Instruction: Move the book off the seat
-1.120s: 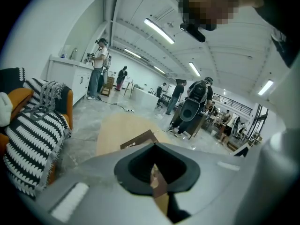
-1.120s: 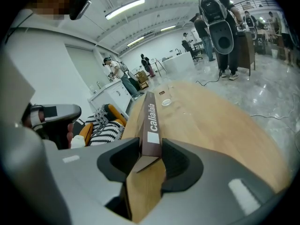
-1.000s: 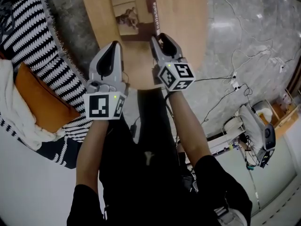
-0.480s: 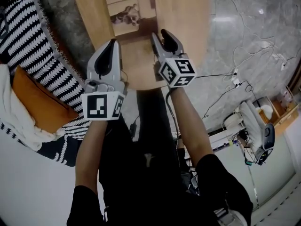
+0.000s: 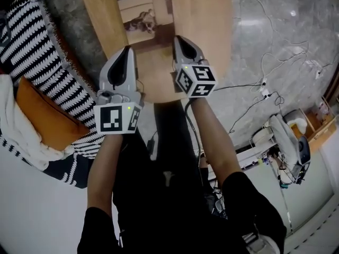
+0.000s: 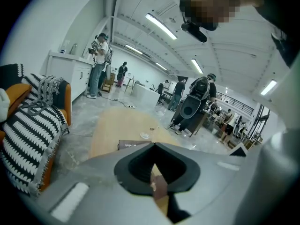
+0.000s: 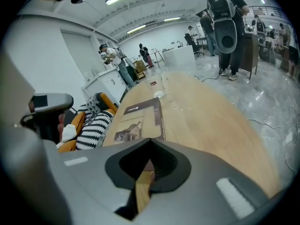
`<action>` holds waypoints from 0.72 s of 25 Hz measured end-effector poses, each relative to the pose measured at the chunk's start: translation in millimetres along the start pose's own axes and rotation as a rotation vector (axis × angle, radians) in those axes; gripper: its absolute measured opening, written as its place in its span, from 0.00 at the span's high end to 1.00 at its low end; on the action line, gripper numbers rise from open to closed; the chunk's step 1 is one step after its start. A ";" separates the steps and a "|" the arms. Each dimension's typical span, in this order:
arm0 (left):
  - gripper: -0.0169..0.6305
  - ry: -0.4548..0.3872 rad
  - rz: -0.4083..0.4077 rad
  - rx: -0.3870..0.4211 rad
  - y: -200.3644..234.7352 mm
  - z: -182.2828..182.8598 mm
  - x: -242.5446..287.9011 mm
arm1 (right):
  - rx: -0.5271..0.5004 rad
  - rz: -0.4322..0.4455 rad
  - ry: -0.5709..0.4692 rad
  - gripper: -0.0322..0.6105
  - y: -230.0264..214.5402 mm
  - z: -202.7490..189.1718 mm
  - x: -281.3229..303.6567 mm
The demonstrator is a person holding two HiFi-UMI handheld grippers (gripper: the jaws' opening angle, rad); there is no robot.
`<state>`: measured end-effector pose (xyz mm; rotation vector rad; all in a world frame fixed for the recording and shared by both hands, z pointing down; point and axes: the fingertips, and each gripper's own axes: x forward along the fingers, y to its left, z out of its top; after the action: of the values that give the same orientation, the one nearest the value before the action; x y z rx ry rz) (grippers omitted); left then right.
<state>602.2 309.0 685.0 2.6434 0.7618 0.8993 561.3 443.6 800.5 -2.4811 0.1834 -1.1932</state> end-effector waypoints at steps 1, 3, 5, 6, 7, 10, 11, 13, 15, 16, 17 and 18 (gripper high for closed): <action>0.96 -0.006 0.000 0.000 -2.0 5.7 -1.5 | -0.002 0.003 -0.002 0.94 4.3 6.0 -2.8; 0.96 -0.016 0.001 0.001 -8.7 22.3 -10.1 | -0.003 0.007 -0.009 0.94 16.9 19.5 -14.2; 0.96 -0.033 0.002 0.009 -17.4 45.1 -22.9 | -0.001 0.011 -0.020 0.94 31.8 34.8 -28.7; 0.96 -0.044 0.003 0.016 -21.6 57.5 -28.4 | 0.000 0.014 -0.029 0.94 38.4 44.3 -35.1; 0.96 -0.055 0.004 0.023 -25.7 69.3 -33.6 | 0.001 0.018 -0.040 0.94 44.7 53.7 -41.5; 0.96 -0.084 0.001 0.042 -37.2 98.5 -50.6 | 0.000 0.029 -0.070 0.94 63.8 77.6 -61.5; 0.96 -0.092 0.002 0.049 -40.0 106.7 -56.7 | -0.001 0.034 -0.080 0.94 70.7 85.0 -68.2; 0.96 -0.103 0.005 0.057 -45.0 121.7 -70.0 | -0.008 0.043 -0.094 0.94 84.5 99.1 -83.6; 0.96 -0.115 0.005 0.054 -50.1 137.6 -83.8 | -0.012 0.051 -0.107 0.94 96.7 114.0 -101.0; 0.96 -0.127 0.005 0.055 -52.1 147.0 -90.0 | -0.016 0.056 -0.117 0.94 102.5 123.1 -108.9; 0.96 -0.142 0.007 0.056 -53.7 157.3 -95.8 | -0.023 0.062 -0.131 0.94 108.5 133.4 -116.2; 0.96 -0.157 0.013 0.056 -55.4 167.4 -102.2 | -0.032 0.066 -0.146 0.94 114.4 143.6 -124.0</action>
<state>615.8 288.5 482.7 2.7307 0.7419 0.6731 599.6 412.9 584.4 -2.5570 0.2442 -0.9850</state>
